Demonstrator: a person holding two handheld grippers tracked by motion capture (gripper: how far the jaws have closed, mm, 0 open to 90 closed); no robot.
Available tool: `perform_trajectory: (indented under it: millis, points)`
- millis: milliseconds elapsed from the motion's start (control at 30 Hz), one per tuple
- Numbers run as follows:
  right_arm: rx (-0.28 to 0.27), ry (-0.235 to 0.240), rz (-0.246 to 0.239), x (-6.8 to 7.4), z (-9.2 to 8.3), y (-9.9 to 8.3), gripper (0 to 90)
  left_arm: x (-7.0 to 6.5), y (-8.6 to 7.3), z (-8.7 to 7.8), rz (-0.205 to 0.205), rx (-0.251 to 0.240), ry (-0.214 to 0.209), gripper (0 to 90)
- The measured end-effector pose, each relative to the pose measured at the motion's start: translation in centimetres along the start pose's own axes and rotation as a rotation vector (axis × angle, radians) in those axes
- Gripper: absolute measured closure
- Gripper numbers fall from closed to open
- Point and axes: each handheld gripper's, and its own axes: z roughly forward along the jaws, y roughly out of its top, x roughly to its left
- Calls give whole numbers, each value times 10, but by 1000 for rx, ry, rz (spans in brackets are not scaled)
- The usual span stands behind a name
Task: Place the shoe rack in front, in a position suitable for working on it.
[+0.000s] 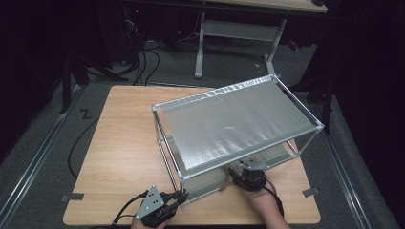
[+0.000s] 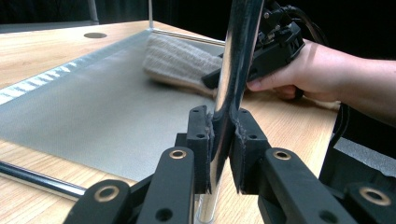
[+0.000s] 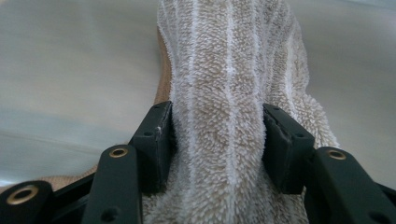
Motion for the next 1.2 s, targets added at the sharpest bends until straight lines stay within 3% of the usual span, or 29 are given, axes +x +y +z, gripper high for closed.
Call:
perform_trajectory:
  millis: [200, 300, 500, 900, 1067, 1200]
  points:
    - [7, -108, 72, -41, -9, -13, 478, -1, 0, 0, 1, 0, -2, 791]
    - [8, -183, 89, -58, -11, -18, 479, -2, -1, -1, 0, 0, 0, 790]
    - [20, -287, 121, -90, -17, -27, 476, -3, -1, -2, 5, 2, -2, 790]
    - [15, -435, 207, -128, -35, -46, 473, -4, -1, -3, 10, 4, 1, 791]
    - [18, -446, 209, -129, -36, -47, 499, -4, -1, -3, 9, 4, -1, 791]
    - [15, -400, 237, -129, -36, -46, 515, -4, -2, -3, 4, 1, -4, 791]
